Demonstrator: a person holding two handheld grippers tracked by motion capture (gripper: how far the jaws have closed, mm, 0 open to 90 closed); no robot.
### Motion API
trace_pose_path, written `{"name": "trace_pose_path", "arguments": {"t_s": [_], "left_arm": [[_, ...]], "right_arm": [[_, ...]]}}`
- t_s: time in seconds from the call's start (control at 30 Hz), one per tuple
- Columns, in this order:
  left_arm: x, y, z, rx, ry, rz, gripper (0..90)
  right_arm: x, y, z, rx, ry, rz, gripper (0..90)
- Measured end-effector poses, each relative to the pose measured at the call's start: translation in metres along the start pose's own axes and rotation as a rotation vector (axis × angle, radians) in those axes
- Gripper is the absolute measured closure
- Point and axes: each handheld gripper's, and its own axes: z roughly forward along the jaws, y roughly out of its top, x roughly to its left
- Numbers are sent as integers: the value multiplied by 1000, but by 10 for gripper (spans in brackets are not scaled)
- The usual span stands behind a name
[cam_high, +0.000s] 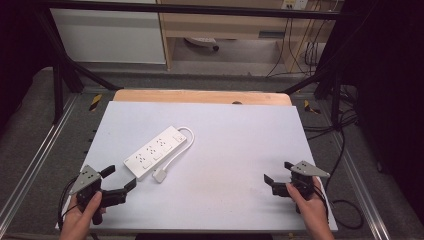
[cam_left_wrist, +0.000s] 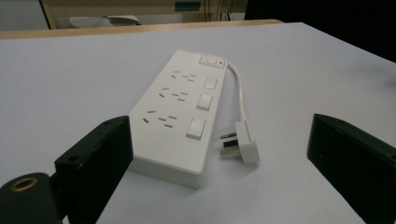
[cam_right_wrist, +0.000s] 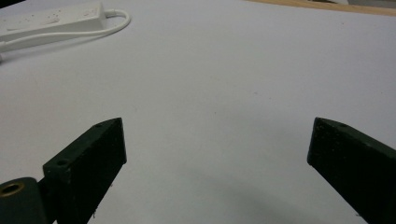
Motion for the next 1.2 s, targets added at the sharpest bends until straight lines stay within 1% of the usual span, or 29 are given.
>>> {"name": "trace_pose_path", "arguments": {"t_s": [0.1,0.33,0.47,0.57,0.67,0.73,0.87,1.03,1.2], "left_arm": [[-1,1,0,-4,-2,6,70],[-2,2,-3,-30,-16,3,69],[-1,2,-5,-41,-13,-7,70],[-2,3,-7,-58,-13,-16,70],[-2,4,-7,-60,-10,-7,74],[-3,6,-9,-73,-1,-5,76],[-2,9,-13,-105,3,-21,77],[-1,12,-13,-115,2,-24,77],[-5,15,-15,-111,6,-19,76]], "right_arm": [[0,0,0,-3,0,0,46],[1,1,-2,-9,-7,1,43],[2,2,-2,-14,-12,0,42],[3,2,-2,-15,-15,3,40],[3,2,-2,-14,-14,4,38],[3,2,-3,-15,-15,6,37],[3,1,-3,-24,-9,16,36],[3,1,-3,-22,-4,21,35],[2,1,-2,-24,-3,19,34]]}}
